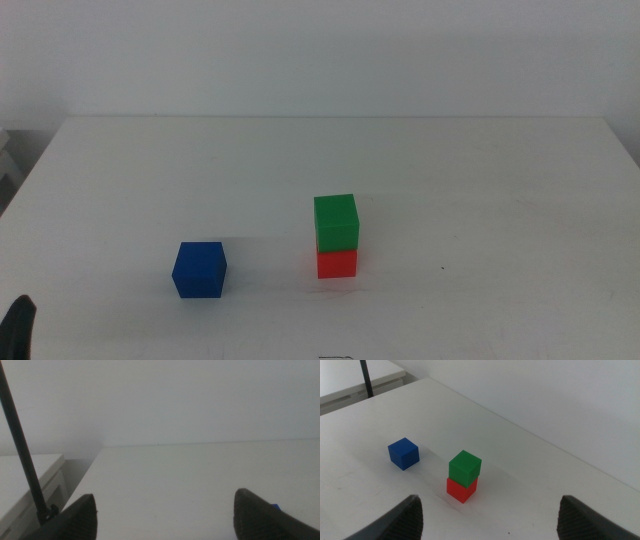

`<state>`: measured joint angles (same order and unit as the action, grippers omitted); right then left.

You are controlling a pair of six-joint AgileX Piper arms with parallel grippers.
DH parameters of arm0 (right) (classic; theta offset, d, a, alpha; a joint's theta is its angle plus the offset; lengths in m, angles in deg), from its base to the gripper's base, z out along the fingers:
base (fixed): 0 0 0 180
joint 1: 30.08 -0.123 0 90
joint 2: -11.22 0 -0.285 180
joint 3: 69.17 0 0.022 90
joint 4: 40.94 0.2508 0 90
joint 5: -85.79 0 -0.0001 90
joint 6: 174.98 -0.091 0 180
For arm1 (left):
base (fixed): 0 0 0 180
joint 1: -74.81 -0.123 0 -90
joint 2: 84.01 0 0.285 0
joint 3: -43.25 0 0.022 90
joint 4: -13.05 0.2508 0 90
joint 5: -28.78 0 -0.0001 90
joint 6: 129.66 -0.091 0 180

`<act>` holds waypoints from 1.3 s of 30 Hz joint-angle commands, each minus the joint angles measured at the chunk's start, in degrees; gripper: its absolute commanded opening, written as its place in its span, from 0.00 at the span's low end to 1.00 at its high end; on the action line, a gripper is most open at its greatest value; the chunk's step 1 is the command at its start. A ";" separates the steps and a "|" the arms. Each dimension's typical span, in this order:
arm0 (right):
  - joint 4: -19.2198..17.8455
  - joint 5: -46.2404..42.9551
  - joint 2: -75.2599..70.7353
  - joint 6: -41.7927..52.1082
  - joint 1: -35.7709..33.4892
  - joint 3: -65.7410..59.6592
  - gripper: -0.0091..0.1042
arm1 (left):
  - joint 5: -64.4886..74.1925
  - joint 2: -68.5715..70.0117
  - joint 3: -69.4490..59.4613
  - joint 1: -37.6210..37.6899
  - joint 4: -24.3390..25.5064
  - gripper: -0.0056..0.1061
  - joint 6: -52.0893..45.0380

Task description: Stack red cubes first, then green, then blue cubes in a specific spot.

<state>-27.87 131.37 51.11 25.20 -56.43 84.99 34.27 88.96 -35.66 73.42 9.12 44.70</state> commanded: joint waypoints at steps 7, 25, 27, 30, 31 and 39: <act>0.07 -4.39 0.31 0.56 0.36 1.35 0.77 | -4.09 -12.16 6.89 0.13 -3.89 0.89 2.93; 0.07 -4.39 0.31 0.56 0.36 1.35 0.77 | 51.24 -49.60 49.09 0.13 -3.90 0.89 2.69; 0.07 -4.39 0.31 0.56 0.36 1.35 0.77 | 50.64 -52.77 50.57 0.64 -3.90 0.89 1.68; 0.07 -4.39 0.31 0.56 0.36 1.35 0.77 | 50.51 -57.65 52.54 2.99 -3.42 0.89 1.85; 0.07 -4.39 0.31 0.56 0.36 1.35 0.77 | 50.67 -59.47 53.84 4.23 -2.89 0.89 2.63; 0.07 -4.39 0.31 0.56 0.36 1.35 0.77 | 51.07 -74.70 64.73 15.61 6.30 0.89 15.64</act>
<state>-27.87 131.32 51.11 25.20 -56.43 84.99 86.98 15.77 25.77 87.58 13.92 57.44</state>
